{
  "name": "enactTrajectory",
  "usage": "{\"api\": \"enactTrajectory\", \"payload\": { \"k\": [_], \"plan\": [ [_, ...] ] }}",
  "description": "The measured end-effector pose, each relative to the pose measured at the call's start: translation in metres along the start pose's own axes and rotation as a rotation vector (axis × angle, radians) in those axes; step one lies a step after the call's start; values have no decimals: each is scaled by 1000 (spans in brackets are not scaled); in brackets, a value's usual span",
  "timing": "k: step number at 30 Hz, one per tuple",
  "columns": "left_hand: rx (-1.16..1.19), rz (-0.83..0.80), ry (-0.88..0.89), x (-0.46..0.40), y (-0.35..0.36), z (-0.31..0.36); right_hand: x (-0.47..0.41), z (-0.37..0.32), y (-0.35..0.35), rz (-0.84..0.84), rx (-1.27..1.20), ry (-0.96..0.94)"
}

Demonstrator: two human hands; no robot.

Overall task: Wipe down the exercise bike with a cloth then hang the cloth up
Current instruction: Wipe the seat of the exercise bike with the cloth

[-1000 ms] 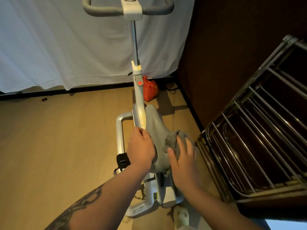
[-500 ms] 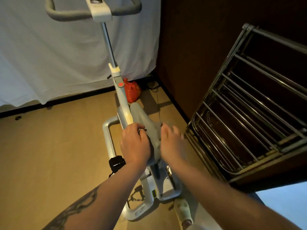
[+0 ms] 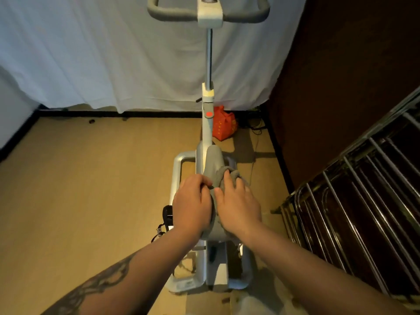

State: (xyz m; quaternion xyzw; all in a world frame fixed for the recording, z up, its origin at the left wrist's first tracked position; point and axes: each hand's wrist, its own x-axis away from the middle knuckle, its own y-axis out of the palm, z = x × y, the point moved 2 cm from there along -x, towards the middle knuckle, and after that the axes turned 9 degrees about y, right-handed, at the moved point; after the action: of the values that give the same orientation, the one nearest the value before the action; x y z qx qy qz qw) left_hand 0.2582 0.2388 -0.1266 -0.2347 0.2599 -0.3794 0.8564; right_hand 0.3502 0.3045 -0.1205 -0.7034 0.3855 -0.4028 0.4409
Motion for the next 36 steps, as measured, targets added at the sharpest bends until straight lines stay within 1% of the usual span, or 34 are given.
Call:
{"api": "enactTrajectory", "payload": {
  "k": [3, 8, 10, 11, 14, 15, 17, 18, 22, 24, 26, 28, 30, 32, 34, 36],
  "plan": [
    [-14, 37, -59, 2, 1, -3, -27, -12, -1, -76, -43, 11],
    [-78, 165, -168, 6, -2, 2, -75, -28, -3, -119, -184, 40],
    [-122, 198, -220, 8, -3, 5, -81, -29, -4, -134, -230, 31],
    [-144, 208, -252, 9, -3, 6, -76, -28, -4, -141, -205, 9],
    [-178, 250, -353, 11, -1, 6, -40, -11, -6, -146, -27, -164],
    [-174, 263, -395, 11, -1, 5, -30, -4, -5, -167, -12, -216],
    [-164, 266, -458, 11, 1, 2, -33, 1, -6, -189, -41, -288],
    [-166, 258, -478, 11, 2, 1, -44, -2, -6, -173, -57, -308],
    [-153, 292, -579, 16, 6, 1, -102, -31, 0, -26, -48, -442],
    [-107, 331, -621, 21, 8, 2, -114, -38, 6, -37, 14, -514],
    [-82, 362, -635, 23, 9, 2, -107, -32, 7, -47, 42, -624],
    [-57, 385, -639, 23, 9, 0, -95, -17, 5, -67, -46, -749],
    [-39, 398, -645, 23, 7, 0, -98, -7, -4, -134, -65, -827],
    [-36, 393, -651, 22, 7, 0, -119, -14, -9, -205, -40, -798],
    [-40, 387, -661, 22, 6, 1, -141, -34, -10, -244, -52, -655],
    [-47, 391, -671, 23, 7, 2, -140, -49, -3, -200, -21, -543]
  ]
}}
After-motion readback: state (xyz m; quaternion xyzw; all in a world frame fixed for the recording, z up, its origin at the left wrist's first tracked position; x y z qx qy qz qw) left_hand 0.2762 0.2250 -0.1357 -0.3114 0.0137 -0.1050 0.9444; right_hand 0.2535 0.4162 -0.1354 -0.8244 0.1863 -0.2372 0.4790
